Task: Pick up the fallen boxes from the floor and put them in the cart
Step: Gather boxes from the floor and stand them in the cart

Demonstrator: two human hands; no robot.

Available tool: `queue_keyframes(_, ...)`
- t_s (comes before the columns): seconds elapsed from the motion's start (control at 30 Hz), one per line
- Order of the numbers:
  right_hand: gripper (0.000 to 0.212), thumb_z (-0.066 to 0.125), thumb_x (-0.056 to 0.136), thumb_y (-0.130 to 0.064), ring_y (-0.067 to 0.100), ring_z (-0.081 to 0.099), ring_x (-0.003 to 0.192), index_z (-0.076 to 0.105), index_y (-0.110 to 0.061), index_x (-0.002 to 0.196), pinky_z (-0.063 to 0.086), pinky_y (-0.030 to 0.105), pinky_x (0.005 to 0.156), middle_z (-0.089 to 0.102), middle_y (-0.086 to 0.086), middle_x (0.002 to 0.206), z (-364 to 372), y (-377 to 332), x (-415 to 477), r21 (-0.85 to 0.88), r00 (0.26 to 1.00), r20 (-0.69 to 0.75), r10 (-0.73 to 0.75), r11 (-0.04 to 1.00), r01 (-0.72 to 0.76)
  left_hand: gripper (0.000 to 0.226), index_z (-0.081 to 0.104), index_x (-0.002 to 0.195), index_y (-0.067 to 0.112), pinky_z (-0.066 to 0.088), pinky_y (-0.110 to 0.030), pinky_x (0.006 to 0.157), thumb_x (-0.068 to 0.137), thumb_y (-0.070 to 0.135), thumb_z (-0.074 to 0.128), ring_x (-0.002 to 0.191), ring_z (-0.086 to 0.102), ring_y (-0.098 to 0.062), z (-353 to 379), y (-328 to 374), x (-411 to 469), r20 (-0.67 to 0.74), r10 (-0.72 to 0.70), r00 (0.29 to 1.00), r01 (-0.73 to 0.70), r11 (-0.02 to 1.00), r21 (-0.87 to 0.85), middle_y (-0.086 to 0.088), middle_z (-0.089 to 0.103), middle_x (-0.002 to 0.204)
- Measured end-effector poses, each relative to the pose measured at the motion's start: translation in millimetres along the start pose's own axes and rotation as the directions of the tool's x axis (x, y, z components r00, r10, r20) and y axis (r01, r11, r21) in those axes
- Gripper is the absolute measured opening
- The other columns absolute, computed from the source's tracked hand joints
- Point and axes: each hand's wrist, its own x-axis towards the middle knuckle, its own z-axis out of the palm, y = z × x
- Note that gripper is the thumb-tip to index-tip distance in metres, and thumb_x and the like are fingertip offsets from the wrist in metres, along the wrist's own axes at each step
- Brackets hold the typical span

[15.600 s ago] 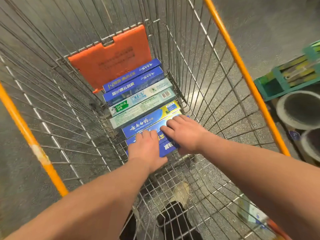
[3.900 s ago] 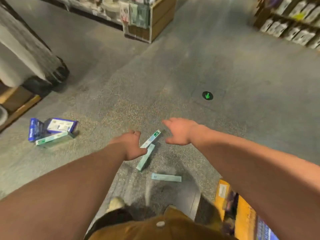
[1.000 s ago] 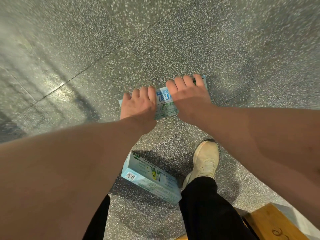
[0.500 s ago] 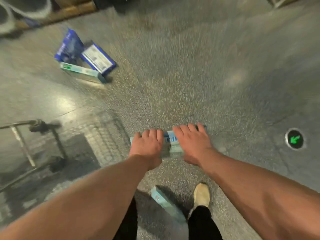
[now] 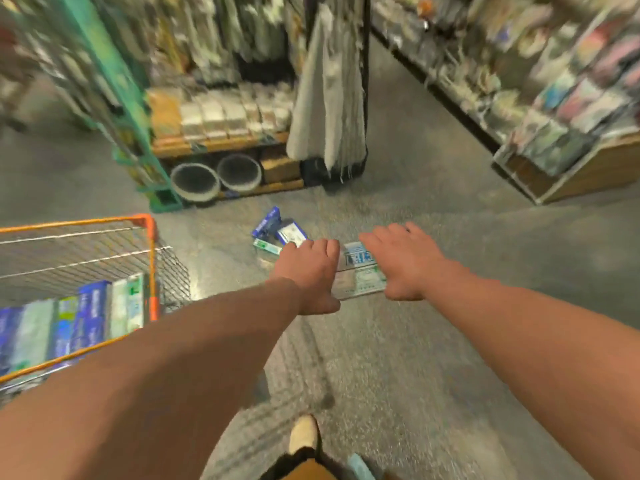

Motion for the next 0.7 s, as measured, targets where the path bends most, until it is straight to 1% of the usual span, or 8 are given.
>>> queue_keyframes(0.03, 0.090, 0.077, 0.072, -0.046, 0.025, 0.047, 0.123, 0.032, -0.024, 0.146, 0.037, 0.045, 0.105, 0.049, 0.001, 0.135, -15.9, -9.3, -1.0, -0.007, 1.000, -0.029, -0.009, 1.000, 0.008, 0.077, 0.041, 0.121, 0.018, 0.045, -0.039, 0.085, 0.065, 0.059, 0.073, 0.108, 0.058, -0.027, -11.9, -9.8, -11.9, -0.024, -0.017, 1.000, 0.017, 1.000, 0.012, -0.003, 0.057, 0.120)
queue_keyframes(0.13, 0.085, 0.077, 0.071, -0.047, 0.025, 0.048, 0.121, 0.035, -0.024, 0.143, 0.038, 0.045, 0.103, 0.051, 0.001, 0.132, -62.9, -44.4, -9.6, -0.012, 0.990, -0.129, -0.060, 0.998, 0.059, 0.079, 0.040, 0.125, 0.019, 0.042, -0.040, 0.082, 0.066, 0.061, 0.072, 0.108, 0.057, -0.026, -48.7, -32.6, -59.4, -0.072, -0.085, 0.994, 0.089, 0.995, 0.054, -0.002, 0.056, 0.121)
queue_keyframes(0.27, 0.086, 0.078, 0.072, -0.054, 0.024, 0.049, 0.115, 0.037, -0.025, 0.142, 0.038, 0.045, 0.099, 0.052, 0.000, 0.127, -111.9, -99.8, -17.2, -0.013, 0.957, -0.231, -0.177, 0.984, 0.179, 0.080, 0.041, 0.122, 0.019, 0.044, -0.041, 0.084, 0.064, 0.064, 0.072, 0.108, 0.058, -0.025, -79.7, -62.9, -133.2, -0.125, -0.194, 0.973, 0.207, 0.973, 0.105, -0.001, 0.057, 0.120)
queue_keyframes(0.33, 0.087, 0.079, 0.072, -0.056, 0.022, 0.049, 0.113, 0.036, -0.027, 0.141, 0.040, 0.045, 0.098, 0.053, -0.002, 0.125, -128.5, -131.3, -16.4, -0.021, 0.930, -0.284, -0.233, 0.971, 0.237, 0.079, 0.042, 0.121, 0.019, 0.046, -0.040, 0.085, 0.064, 0.066, 0.069, 0.106, 0.058, -0.024, -88.3, -79.7, -170.7, -0.153, -0.234, 0.960, 0.254, 0.960, 0.122, -0.001, 0.058, 0.118)
queue_keyframes(0.47, 0.090, 0.080, 0.070, -0.059, 0.021, 0.049, 0.111, 0.034, -0.028, 0.141, 0.041, 0.043, 0.098, 0.052, -0.003, 0.123, -164.1, -197.8, -9.6, -0.061, 0.875, -0.337, -0.348, 0.935, 0.348, 0.077, 0.041, 0.119, 0.020, 0.045, -0.039, 0.084, 0.063, 0.066, 0.069, 0.104, 0.058, -0.024, -100.6, -116.7, -243.2, -0.174, -0.348, 0.921, 0.372, 0.919, 0.133, 0.000, 0.057, 0.115)
queue_keyframes(0.53, 0.087, 0.079, 0.070, -0.058, 0.021, 0.049, 0.110, 0.035, -0.028, 0.139, 0.041, 0.043, 0.096, 0.052, -0.003, 0.121, -182.6, -232.2, -3.4, -0.082, 0.845, -0.357, -0.398, 0.914, 0.396, 0.074, 0.041, 0.115, 0.020, 0.046, -0.039, 0.083, 0.063, 0.064, 0.069, 0.104, 0.058, -0.024, -103.0, -139.1, -274.7, -0.182, -0.406, 0.896, 0.432, 0.892, 0.135, 0.000, 0.058, 0.114)
queue_keyframes(0.6, 0.081, 0.078, 0.071, -0.056, 0.021, 0.049, 0.111, 0.038, -0.028, 0.136, 0.040, 0.043, 0.096, 0.052, -0.003, 0.121, -201.0, -267.4, 5.7, -0.086, 0.819, -0.364, -0.443, 0.892, 0.444, 0.071, 0.041, 0.112, 0.021, 0.044, -0.039, 0.082, 0.063, 0.063, 0.070, 0.104, 0.058, -0.025, -105.1, -164.9, -303.1, -0.185, -0.449, 0.874, 0.476, 0.869, 0.138, 0.000, 0.058, 0.113)
queue_keyframes(0.7, 0.079, 0.076, 0.073, -0.056, 0.022, 0.050, 0.113, 0.039, -0.029, 0.137, 0.040, 0.043, 0.099, 0.052, -0.003, 0.123, -228.3, -321.0, 28.2, -0.108, 0.785, -0.369, -0.498, 0.862, 0.496, 0.071, 0.042, 0.114, 0.020, 0.040, -0.038, 0.082, 0.064, 0.059, 0.072, 0.106, 0.058, -0.025, -106.6, -208.5, -339.6, -0.201, -0.512, 0.835, 0.541, 0.830, 0.132, 0.000, 0.057, 0.115)
